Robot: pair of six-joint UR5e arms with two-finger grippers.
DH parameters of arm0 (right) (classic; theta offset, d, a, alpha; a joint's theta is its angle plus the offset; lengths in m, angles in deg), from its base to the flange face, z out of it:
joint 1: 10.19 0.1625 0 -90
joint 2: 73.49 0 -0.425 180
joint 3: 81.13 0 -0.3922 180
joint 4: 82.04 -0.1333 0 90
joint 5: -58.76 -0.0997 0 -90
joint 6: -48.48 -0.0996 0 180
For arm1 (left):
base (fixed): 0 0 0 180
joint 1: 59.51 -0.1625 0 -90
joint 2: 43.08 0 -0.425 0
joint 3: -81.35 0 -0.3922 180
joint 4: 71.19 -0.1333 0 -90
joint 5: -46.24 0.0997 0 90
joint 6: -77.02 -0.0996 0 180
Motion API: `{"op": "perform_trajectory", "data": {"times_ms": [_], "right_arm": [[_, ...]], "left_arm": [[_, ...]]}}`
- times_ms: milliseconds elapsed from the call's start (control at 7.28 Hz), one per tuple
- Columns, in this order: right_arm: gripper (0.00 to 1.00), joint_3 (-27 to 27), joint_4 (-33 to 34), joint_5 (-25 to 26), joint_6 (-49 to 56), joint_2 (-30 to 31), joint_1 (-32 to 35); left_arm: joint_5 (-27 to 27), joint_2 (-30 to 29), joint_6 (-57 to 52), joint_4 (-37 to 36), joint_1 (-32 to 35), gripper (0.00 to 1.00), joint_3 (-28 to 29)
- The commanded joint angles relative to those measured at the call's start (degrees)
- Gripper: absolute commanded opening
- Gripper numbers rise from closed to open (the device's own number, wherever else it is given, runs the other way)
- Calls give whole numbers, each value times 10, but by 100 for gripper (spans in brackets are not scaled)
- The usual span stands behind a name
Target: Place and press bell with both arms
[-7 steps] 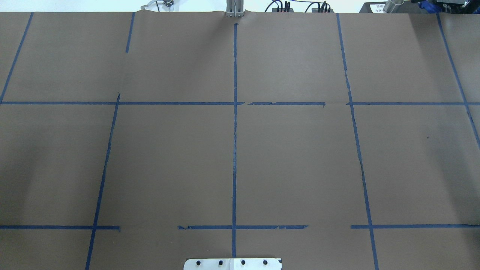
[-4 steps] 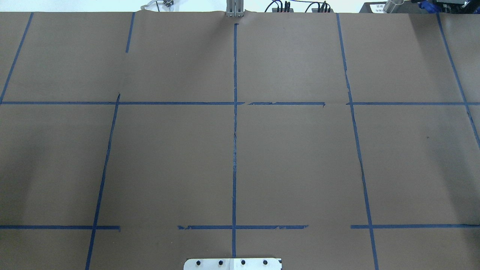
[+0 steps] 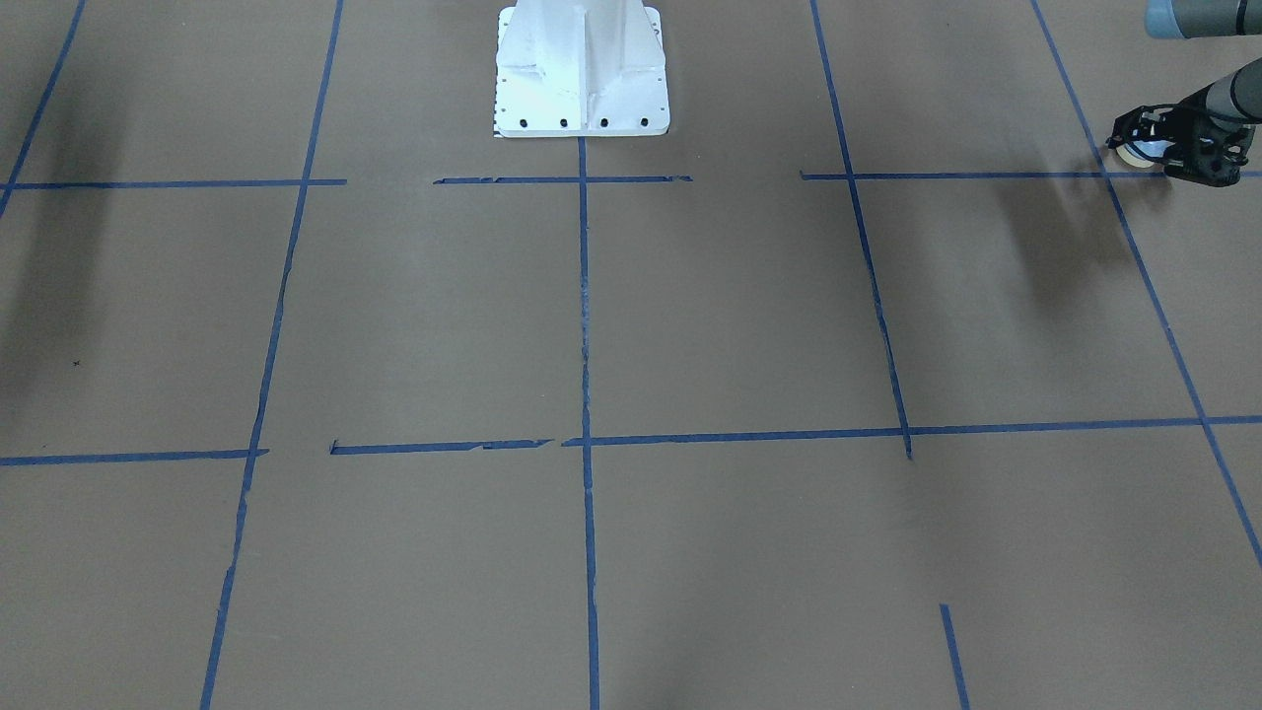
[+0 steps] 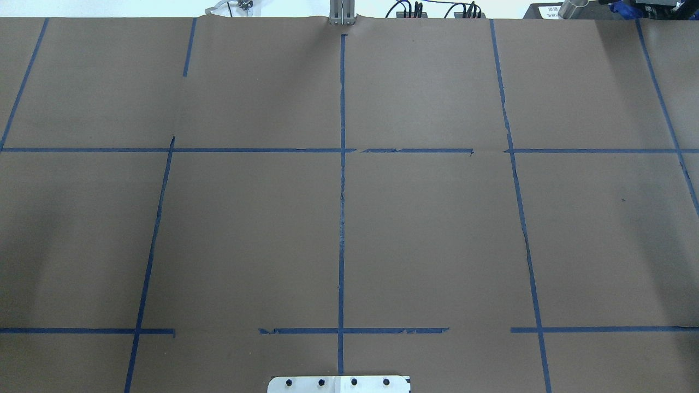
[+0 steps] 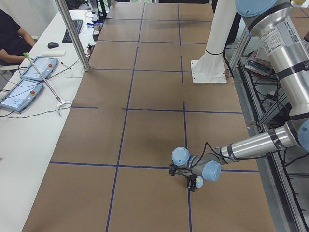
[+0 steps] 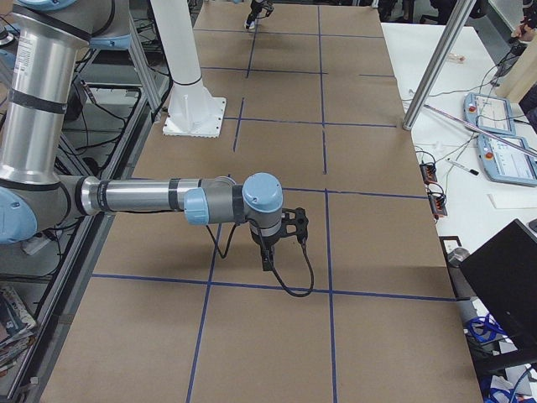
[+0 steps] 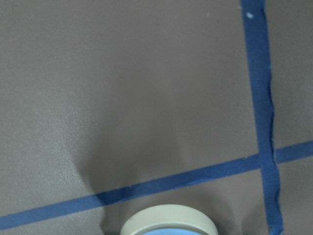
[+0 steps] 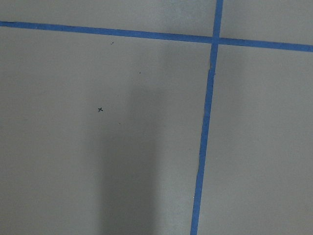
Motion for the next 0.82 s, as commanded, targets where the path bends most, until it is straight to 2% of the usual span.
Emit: {"op": "perform_trajectory", "data": {"times_ms": [0,137,275,412,687], "right_arm": [[100,1,0,0,0,0,0],[100,1,0,0,-1,0,0],[100,2,0,0,0,-1,0],[100,2,0,0,0,-1,0],[100,2,0,0,-2,-3,0]], "left_arm": [[0,0,0,25,0,23,0],[-3,5,7,86,7,8,-7],[-13,13,44,144,30,7,-55],[-35,1,107,144,39,6,-98],[-39,-90,242,142,37,7,-133]]}}
